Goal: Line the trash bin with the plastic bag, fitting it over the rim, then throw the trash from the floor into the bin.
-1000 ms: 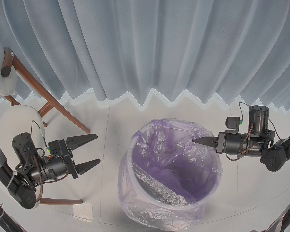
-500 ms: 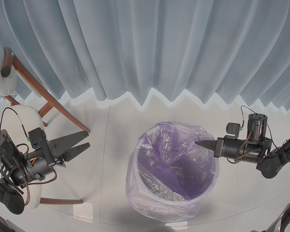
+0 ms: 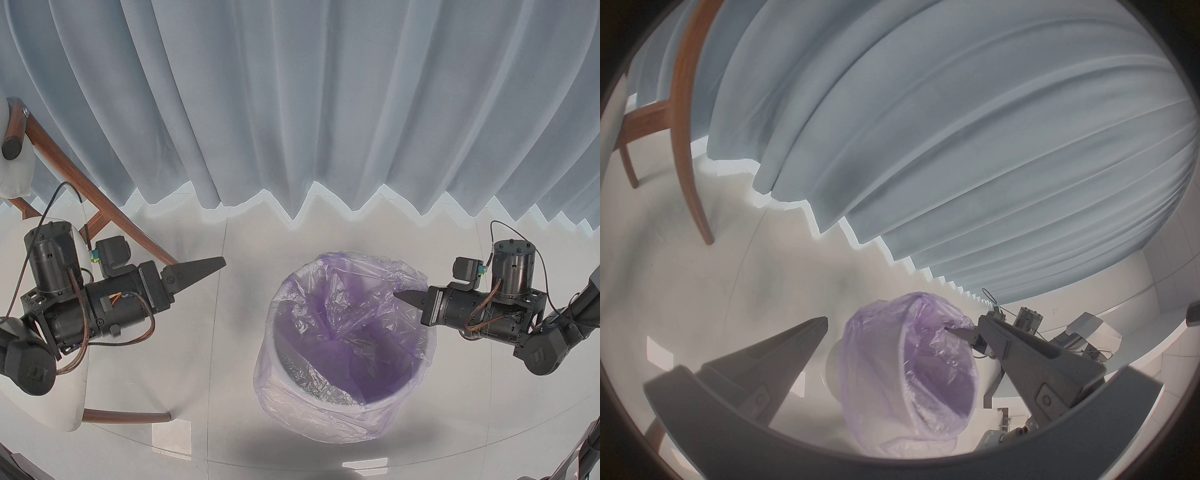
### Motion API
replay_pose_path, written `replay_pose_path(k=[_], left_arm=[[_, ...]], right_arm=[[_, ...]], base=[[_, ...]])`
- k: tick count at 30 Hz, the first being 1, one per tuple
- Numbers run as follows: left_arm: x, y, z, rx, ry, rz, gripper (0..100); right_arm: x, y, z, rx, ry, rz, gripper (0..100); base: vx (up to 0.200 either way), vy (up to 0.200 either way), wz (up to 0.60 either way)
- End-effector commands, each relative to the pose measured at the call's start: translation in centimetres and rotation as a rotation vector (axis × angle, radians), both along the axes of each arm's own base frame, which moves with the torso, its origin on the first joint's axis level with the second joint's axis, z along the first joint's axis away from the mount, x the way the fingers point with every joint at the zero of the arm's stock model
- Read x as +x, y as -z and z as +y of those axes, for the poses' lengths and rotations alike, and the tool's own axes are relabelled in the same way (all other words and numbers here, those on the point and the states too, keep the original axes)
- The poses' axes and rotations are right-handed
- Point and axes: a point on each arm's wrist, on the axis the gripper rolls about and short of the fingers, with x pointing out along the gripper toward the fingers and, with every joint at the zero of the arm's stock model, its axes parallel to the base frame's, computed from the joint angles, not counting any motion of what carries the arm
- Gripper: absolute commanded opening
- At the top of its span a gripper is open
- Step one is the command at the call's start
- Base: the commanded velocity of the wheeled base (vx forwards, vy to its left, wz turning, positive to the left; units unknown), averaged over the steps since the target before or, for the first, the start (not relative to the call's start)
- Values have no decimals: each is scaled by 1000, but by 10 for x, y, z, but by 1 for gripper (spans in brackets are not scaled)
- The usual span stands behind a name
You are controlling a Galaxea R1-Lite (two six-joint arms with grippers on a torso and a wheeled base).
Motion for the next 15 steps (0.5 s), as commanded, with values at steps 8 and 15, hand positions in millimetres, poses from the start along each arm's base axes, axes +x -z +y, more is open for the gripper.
replay_pose_path(k=[8, 15], left_arm=[[-27, 24, 0, 93, -21, 47, 100], [-31, 20, 14, 103, -92, 18, 100]], right_arm=[[41, 75, 32, 52, -6, -104, 0], [68, 107, 50, 39, 61, -129, 0]], base=[[0, 0, 0], [0, 0, 0]])
